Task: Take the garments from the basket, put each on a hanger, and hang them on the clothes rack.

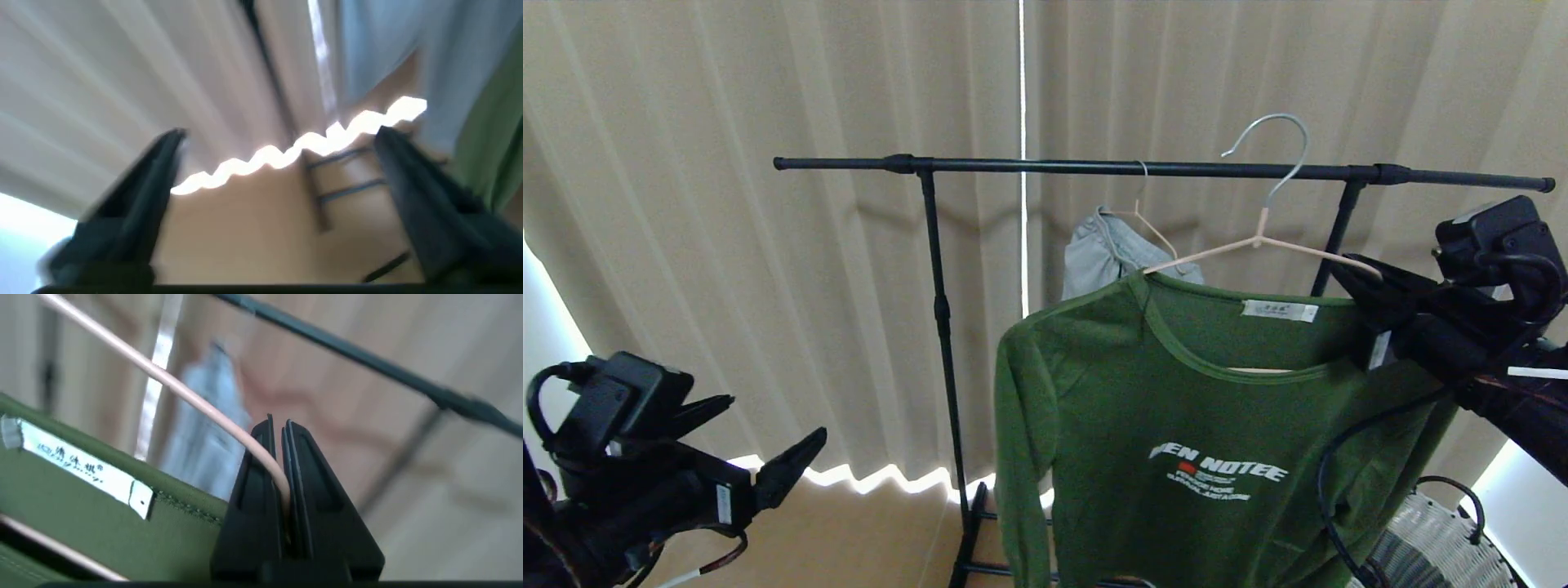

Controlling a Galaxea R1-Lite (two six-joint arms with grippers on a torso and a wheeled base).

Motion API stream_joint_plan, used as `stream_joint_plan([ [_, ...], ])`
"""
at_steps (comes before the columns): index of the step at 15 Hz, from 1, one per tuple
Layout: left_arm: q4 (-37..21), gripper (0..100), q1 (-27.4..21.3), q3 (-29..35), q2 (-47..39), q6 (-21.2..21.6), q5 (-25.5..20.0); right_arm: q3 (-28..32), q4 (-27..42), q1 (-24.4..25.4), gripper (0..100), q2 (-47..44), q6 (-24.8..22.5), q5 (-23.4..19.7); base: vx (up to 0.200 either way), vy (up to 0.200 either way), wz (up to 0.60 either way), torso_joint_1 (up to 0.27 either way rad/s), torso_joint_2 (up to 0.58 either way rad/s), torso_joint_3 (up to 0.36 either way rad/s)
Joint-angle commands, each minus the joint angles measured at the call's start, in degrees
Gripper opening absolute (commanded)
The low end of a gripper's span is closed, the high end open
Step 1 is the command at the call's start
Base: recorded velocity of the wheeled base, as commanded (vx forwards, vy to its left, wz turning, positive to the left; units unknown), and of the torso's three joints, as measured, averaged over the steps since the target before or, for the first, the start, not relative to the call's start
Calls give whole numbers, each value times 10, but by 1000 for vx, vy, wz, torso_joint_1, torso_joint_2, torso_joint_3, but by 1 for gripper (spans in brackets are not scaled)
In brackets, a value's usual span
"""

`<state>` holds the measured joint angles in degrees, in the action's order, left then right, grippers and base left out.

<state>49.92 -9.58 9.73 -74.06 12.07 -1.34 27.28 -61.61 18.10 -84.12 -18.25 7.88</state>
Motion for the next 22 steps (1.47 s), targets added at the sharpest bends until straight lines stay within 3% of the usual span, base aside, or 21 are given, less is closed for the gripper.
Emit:
stream_joint_plan([
  [1,-2,100,32,-18,71,-37,-3,-17,39,-57,0,50,0,8,0,0,0,0,0,0],
  [4,-1,100,63,-14,75,-35,-5,-25,124,-165,0,112,-1,14,0,0,0,0,0,0],
  [8,-1,100,76,-15,51,-38,-4,-27,267,-260,0,213,-13,25,0,0,0,0,0,0],
  [10,1,100,84,-11,46,-38,-4,-28,317,-277,0,248,-14,43,0,0,0,0,0,0],
  [12,1,100,85,-10,61,-38,-4,-22,374,-279,0,295,-14,98,0,0,0,0,0,0],
  [16,0,100,89,-12,102,-38,-4,-28,395,-297,0,311,-18,108,0,0,0,0,0,0],
  [19,0,100,92,-11,121,-44,-5,-25,402,-299,0,314,-62,111,0,0,0,0,0,0],
  [22,0,100,93,-4,121,-49,-6,-12,403,-319,0,308,-64,144,0,0,0,0,0,0],
])
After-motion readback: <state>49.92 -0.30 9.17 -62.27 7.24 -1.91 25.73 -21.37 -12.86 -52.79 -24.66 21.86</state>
